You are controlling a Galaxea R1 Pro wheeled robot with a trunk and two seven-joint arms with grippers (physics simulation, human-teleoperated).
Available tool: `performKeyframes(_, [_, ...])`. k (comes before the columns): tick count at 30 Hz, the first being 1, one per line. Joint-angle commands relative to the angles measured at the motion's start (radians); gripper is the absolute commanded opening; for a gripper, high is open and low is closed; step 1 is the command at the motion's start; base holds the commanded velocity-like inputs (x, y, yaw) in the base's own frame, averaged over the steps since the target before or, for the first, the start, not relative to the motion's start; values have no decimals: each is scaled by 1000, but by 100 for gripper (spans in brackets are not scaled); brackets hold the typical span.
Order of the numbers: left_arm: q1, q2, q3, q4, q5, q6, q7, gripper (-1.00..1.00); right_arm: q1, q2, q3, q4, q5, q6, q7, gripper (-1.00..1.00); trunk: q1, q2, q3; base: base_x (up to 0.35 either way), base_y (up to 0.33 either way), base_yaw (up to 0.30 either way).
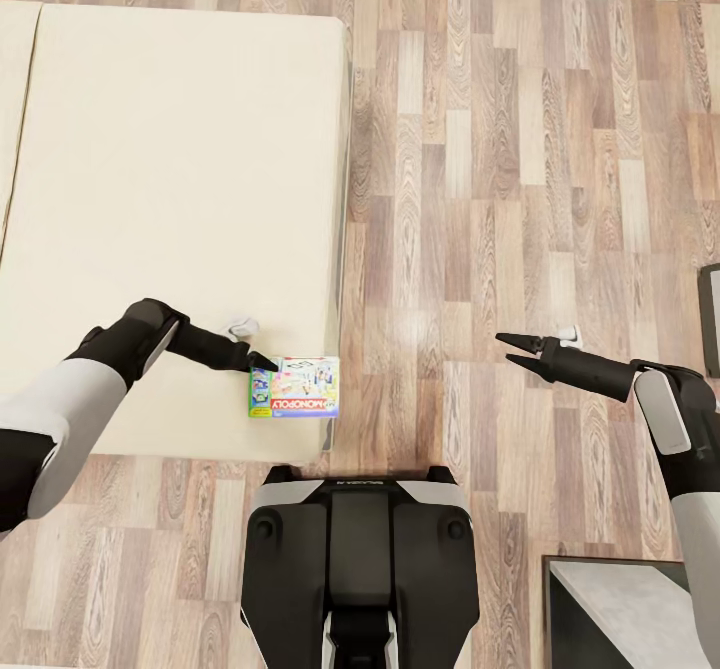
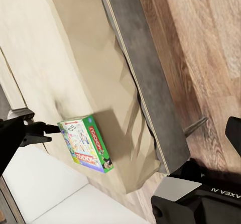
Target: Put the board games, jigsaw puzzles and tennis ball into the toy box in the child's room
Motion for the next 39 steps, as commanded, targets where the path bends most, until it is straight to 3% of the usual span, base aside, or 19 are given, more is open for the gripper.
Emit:
performKeyframes(1, [0, 0, 1, -1, -10, 6, -9, 100, -1, 0, -2, 0, 5, 4, 6, 100, 1, -2, -1, 0, 0, 0])
performKeyframes(39, [7, -10, 3, -1, -7, 5, -51, 100, -1, 0, -1, 0, 5, 4, 7, 100, 1, -2, -1, 0, 0, 0])
